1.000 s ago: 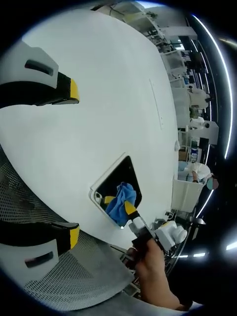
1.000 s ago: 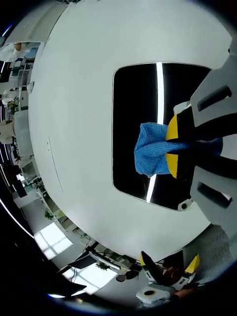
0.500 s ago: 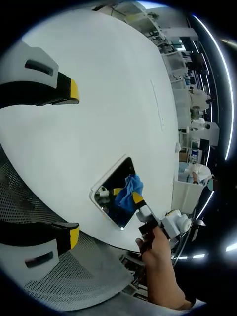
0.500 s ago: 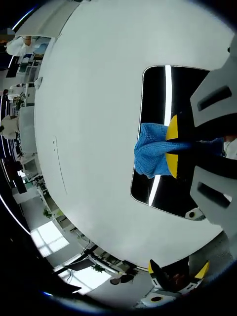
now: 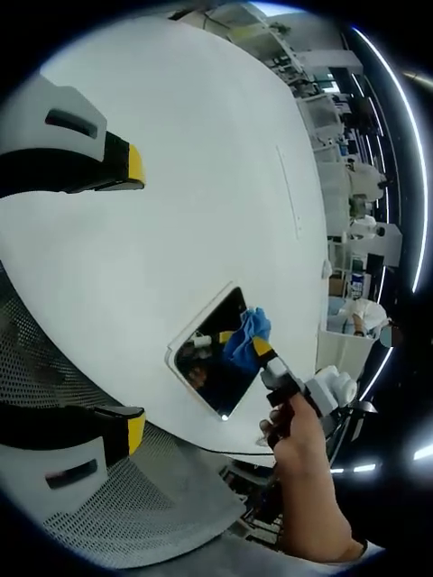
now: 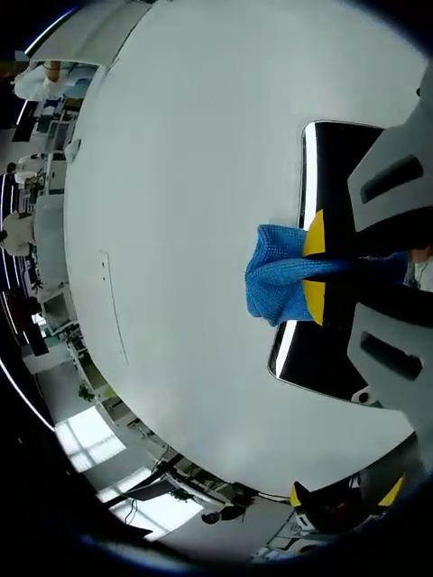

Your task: Wipe the mirror surface with the cleaning cloth until all visible marks leave the cleaned area.

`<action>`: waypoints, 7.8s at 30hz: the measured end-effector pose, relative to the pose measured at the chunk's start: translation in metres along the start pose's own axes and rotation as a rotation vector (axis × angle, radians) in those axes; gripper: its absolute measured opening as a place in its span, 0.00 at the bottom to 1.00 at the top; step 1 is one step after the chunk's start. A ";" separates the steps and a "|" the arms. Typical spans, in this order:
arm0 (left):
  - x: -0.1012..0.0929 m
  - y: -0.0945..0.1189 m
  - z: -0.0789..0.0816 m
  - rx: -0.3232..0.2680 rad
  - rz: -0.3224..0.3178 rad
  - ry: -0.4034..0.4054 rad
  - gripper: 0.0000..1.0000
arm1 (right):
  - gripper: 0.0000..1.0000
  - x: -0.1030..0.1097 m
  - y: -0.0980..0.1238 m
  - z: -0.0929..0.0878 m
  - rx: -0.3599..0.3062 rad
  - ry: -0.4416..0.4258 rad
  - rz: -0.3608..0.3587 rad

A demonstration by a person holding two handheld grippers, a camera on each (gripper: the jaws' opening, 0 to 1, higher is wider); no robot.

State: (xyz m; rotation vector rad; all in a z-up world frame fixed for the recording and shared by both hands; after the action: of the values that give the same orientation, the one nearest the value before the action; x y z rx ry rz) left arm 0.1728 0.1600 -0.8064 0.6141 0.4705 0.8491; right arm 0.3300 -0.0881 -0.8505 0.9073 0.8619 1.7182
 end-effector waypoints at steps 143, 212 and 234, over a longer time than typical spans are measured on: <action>-0.003 -0.002 -0.004 0.029 0.000 -0.035 0.99 | 0.02 -0.007 0.073 -0.122 0.070 0.020 0.085; -0.007 -0.004 -0.006 0.044 -0.014 -0.034 0.99 | 0.02 -0.053 0.087 -0.129 0.083 -0.048 0.091; -0.010 -0.005 -0.007 0.063 -0.013 -0.029 0.99 | 0.02 -0.070 0.071 -0.095 0.051 -0.093 0.067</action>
State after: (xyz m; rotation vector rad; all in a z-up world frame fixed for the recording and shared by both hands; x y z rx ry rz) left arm 0.1656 0.1520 -0.8134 0.6793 0.4761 0.8148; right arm 0.2342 -0.1872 -0.8463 1.0527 0.8254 1.7030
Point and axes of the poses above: the point that each gripper's makers call its tool centre point, and the gripper's own axes: y roughly backward along the fingers, x roughly to its left, z roughly out of its top, the point moved 4 cm from there along y, roughly backward along the fingers, and after that the axes turned 7 degrees about x, right-handed, at the moved point
